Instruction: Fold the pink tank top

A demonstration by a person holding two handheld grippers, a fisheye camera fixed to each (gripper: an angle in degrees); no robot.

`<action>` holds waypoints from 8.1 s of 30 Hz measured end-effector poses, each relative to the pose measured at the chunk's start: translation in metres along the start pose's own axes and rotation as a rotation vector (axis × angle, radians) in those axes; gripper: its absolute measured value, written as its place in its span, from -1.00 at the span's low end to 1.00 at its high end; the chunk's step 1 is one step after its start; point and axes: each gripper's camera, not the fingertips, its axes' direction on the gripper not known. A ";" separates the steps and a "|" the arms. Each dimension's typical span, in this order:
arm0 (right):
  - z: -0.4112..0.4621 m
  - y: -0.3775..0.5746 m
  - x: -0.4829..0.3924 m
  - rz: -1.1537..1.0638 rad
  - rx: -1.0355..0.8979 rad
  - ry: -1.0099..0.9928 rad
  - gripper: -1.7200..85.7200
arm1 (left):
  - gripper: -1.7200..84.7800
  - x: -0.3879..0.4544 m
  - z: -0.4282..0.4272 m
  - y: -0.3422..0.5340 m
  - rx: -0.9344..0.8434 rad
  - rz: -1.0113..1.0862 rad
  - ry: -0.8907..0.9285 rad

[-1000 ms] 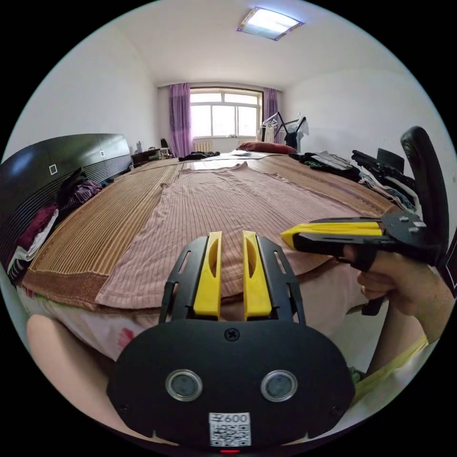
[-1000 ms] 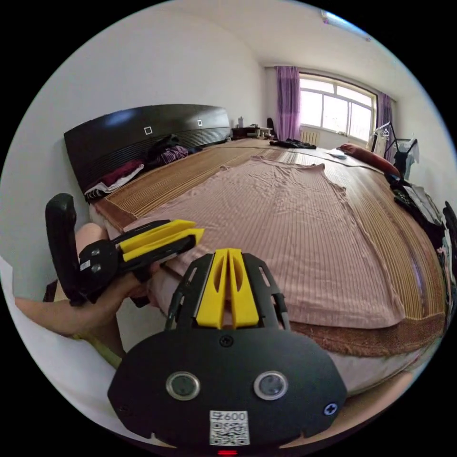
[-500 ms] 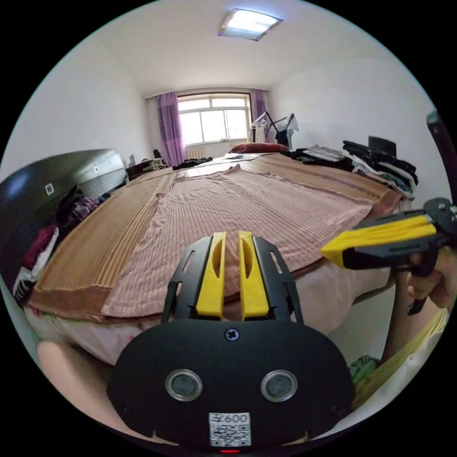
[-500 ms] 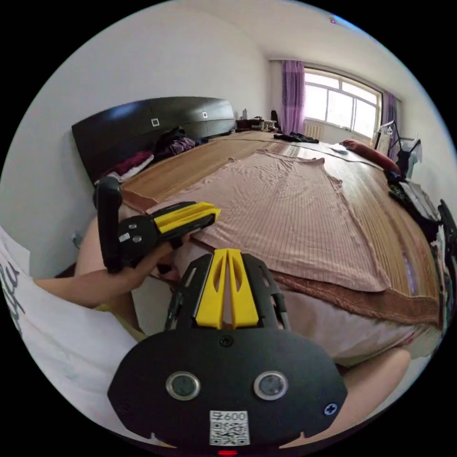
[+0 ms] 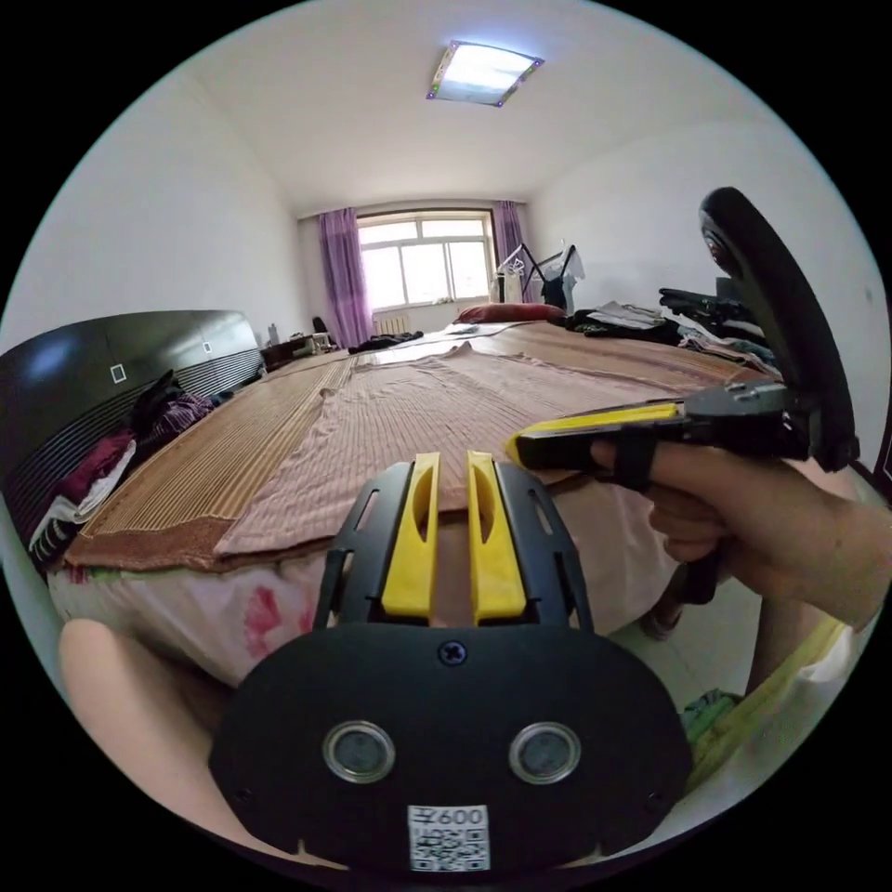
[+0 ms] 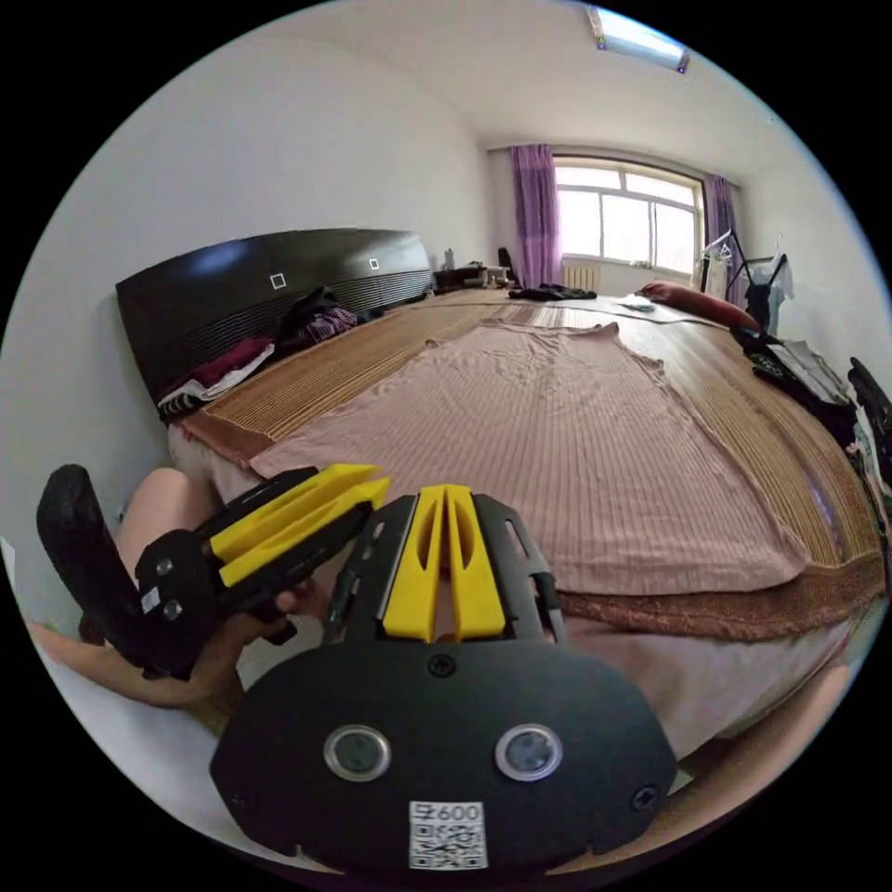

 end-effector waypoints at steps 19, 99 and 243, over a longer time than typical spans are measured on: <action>-0.094 -0.081 0.130 0.186 0.043 0.070 -0.78 | -0.75 -0.168 -0.049 -0.115 -0.296 -0.372 0.339; -0.058 -0.050 -0.320 0.101 -0.432 0.190 -0.98 | -0.92 0.314 -0.153 -0.236 -0.597 -0.294 0.624; 0.001 -0.249 -0.005 0.402 -0.608 0.193 -0.98 | -0.93 0.041 0.051 -0.423 -0.905 -0.483 0.513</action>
